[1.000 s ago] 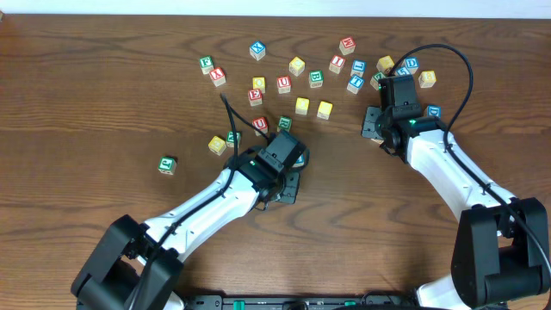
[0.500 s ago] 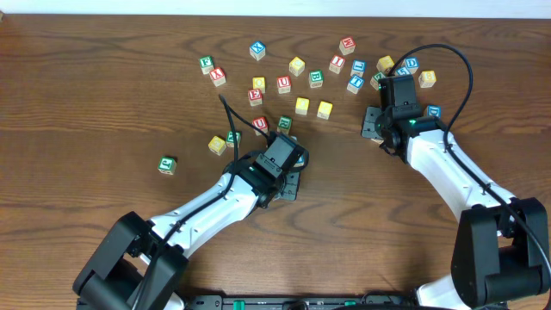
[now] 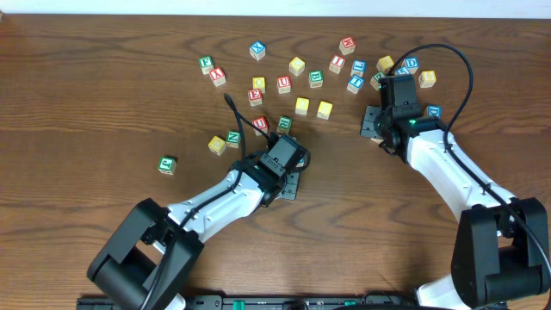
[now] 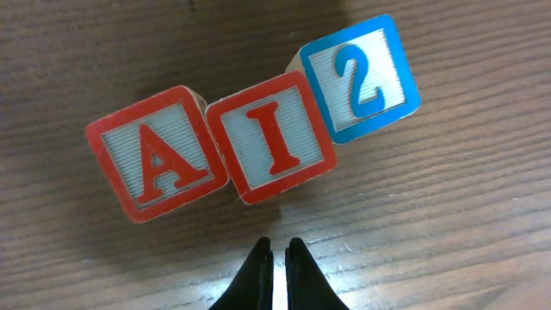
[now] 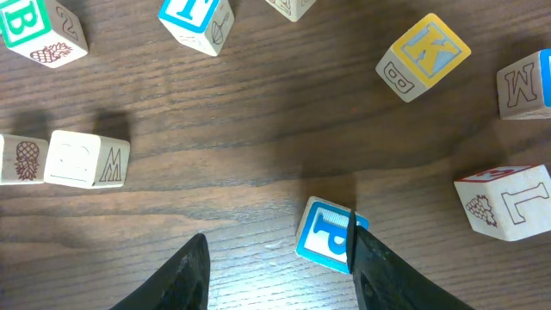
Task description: Spell out AI2
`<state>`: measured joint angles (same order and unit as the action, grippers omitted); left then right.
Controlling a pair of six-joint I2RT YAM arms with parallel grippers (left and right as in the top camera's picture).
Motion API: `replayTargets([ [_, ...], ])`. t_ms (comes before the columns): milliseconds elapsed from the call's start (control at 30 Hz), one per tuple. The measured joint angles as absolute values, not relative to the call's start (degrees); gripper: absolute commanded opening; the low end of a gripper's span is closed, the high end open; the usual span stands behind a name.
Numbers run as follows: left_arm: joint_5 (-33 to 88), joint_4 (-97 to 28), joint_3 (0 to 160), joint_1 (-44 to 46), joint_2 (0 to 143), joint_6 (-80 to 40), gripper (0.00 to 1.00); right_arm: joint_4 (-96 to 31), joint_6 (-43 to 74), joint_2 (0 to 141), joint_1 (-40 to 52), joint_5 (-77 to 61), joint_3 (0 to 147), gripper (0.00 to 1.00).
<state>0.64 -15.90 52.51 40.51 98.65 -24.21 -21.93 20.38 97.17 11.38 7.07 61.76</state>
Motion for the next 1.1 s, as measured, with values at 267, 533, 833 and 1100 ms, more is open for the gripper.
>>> replayTargets([
  [267,0.47,-14.68,52.51,39.55,100.03,-24.18,0.08,-21.93,20.38,97.17,11.38,7.05,61.76,0.46],
  [533,0.47,-13.37,52.51,38.35,100.16,-23.75,0.07,-21.93,20.40,97.17,11.38,7.05,61.76,0.46],
  [833,0.45,-12.47,52.51,38.35,100.16,-23.29,0.07,-21.93,20.40,97.17,11.38,7.05,61.76,0.46],
  [1100,0.45,-11.49,52.51,38.35,100.16,-22.24,0.07,-21.93,20.40,97.17,11.38,7.05,61.76,0.46],
])
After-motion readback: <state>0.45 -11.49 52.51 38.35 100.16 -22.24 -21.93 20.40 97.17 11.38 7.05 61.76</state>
